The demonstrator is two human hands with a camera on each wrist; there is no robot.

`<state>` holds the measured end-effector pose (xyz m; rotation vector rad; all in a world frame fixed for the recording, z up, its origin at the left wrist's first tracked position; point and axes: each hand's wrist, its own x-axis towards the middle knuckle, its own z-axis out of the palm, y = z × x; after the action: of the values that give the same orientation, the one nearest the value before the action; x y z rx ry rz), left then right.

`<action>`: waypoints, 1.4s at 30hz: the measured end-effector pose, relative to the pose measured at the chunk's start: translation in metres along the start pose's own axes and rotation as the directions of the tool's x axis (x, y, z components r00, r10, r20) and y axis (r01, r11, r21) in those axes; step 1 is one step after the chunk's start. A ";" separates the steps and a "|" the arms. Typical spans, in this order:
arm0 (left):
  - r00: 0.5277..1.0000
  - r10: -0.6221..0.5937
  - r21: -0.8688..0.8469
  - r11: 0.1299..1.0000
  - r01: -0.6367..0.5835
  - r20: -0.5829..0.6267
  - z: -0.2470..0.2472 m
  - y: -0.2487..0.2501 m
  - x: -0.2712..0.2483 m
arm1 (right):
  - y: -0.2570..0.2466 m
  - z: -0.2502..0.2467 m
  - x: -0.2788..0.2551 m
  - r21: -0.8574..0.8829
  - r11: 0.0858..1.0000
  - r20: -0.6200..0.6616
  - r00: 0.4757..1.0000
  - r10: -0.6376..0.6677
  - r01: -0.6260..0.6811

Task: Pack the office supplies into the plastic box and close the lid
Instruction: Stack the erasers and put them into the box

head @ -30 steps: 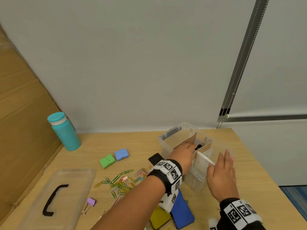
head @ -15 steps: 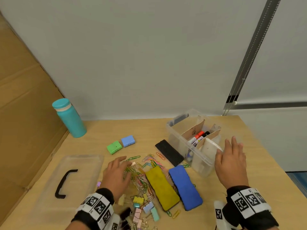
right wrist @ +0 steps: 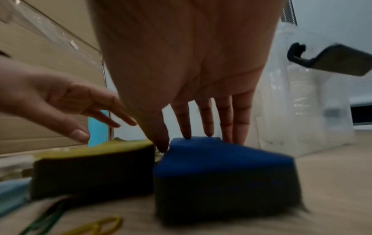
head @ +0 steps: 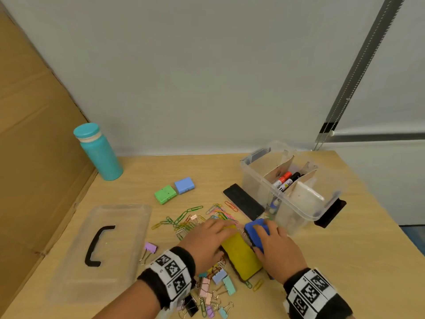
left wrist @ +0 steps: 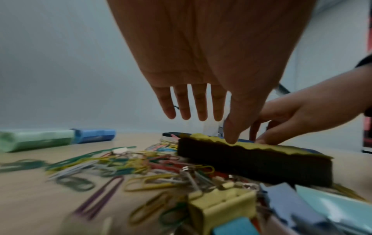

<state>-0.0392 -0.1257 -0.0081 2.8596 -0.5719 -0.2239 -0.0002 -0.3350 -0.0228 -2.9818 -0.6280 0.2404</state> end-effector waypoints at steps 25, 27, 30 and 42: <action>0.987 -0.154 -0.213 0.964 0.161 0.053 -0.013 0.007 0.000 | 0.030 -0.042 0.000 0.982 -0.161 0.099 0.995 -0.028 -0.102; 0.977 -0.213 -0.389 0.899 0.199 0.007 -0.021 0.003 -0.012 | 0.033 -0.038 0.000 0.955 -0.270 0.104 0.991 -0.089 -0.124; 0.952 -0.302 -0.646 0.736 0.201 -0.047 -0.029 0.000 -0.027 | 0.031 -0.038 0.000 0.943 -0.293 0.116 0.982 -0.151 -0.156; 0.786 -0.588 -0.979 -0.057 0.197 0.192 -0.027 -0.003 -0.034 | -0.003 -0.036 -0.001 0.981 0.163 0.122 0.986 -0.109 -0.103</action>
<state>-0.0645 -0.1047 0.0211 1.4293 0.4858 -0.1529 0.0044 -0.3344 0.0132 -1.6035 -0.2507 0.6197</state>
